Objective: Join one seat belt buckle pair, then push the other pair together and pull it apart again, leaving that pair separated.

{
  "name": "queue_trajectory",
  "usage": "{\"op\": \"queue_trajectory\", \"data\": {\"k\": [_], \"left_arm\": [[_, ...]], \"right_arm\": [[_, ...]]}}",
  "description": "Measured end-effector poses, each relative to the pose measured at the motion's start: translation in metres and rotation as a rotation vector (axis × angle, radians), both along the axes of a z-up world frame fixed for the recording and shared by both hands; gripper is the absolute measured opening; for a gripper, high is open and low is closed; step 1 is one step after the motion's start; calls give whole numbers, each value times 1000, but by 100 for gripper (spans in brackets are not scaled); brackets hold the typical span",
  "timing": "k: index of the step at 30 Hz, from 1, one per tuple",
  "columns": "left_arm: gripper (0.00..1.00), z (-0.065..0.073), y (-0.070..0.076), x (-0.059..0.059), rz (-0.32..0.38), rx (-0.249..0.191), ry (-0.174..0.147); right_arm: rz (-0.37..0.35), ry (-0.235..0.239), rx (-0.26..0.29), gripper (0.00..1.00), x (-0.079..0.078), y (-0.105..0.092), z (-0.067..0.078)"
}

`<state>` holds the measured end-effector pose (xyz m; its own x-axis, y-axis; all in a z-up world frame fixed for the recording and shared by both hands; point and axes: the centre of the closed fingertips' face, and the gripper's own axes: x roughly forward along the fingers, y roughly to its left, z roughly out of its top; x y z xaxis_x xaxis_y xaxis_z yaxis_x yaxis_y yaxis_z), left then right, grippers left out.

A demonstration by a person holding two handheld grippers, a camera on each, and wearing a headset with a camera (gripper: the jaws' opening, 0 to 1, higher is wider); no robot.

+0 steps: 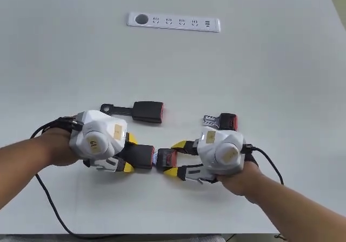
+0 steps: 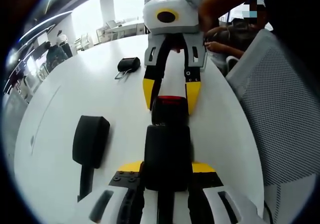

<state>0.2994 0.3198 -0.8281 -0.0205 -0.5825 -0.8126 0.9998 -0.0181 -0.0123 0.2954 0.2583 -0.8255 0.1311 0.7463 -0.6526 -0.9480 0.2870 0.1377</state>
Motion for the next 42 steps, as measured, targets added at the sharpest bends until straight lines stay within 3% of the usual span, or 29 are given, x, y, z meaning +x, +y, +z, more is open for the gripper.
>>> {"op": "queue_trajectory", "data": {"k": [15,20,35,42], "left_arm": [[33,0,1,0,-14,-3,6],[33,0,2,0,6,-33,15],[33,1,3,1,4,-64,20],[33,0,2,0,5,-62,25]], "right_arm": [[22,-15,2,33,0,-1,0],[16,1,17,33,1,-2,0],[47,-66,-3,32,1,-1,-1],[40,-57,8,32,1,-1,-1]]}}
